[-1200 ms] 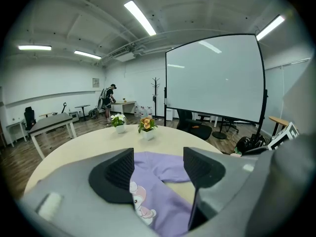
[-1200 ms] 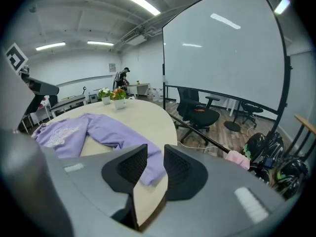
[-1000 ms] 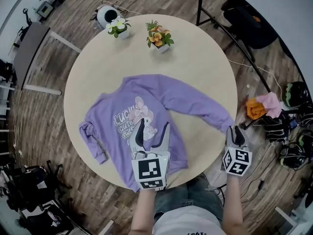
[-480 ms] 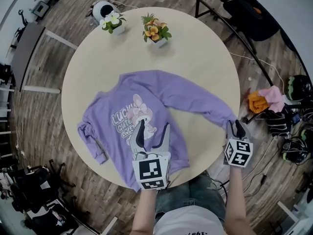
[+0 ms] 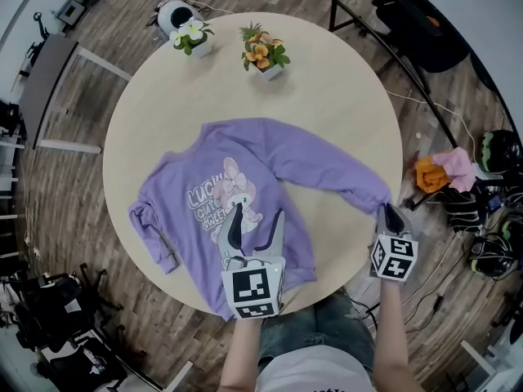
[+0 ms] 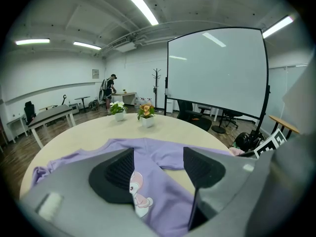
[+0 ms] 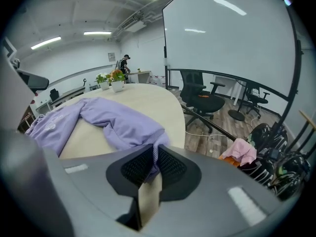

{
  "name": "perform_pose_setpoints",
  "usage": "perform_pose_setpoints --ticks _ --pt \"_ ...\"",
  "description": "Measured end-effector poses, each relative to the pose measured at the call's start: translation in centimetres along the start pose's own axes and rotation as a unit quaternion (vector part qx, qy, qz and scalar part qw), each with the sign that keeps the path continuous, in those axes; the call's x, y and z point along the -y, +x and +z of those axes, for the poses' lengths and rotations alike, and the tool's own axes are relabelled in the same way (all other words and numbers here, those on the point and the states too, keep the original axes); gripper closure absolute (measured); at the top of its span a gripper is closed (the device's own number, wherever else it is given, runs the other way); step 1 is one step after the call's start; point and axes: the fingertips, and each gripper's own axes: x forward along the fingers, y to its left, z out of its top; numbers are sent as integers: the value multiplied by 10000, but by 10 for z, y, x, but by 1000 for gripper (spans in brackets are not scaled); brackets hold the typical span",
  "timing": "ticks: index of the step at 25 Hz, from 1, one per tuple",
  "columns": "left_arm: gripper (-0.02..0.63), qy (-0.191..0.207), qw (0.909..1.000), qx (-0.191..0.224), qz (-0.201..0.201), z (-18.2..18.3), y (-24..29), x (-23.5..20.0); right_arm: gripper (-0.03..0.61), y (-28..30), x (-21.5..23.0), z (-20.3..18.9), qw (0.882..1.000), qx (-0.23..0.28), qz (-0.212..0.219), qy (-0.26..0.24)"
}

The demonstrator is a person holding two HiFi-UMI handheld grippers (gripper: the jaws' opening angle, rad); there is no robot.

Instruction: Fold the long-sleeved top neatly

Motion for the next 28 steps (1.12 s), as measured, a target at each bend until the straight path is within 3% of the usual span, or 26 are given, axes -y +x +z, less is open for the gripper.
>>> perform_pose_setpoints --ticks 7,10,20,28 --pt "204 -35 9999 51 109 -3 -12 -2 534 -2 1 2 9996 -118 33 267" --pt "204 -70 9998 109 164 -3 -19 -3 534 -10 2 15 9997 57 21 219" --pt "204 -212 9977 475 440 8 -57 -10 534 -53 5 111 9926 1192 -38 -222" --pt "204 -276 9918 854 906 19 -102 -25 534 -75 -25 180 9797 1843 334 -717"
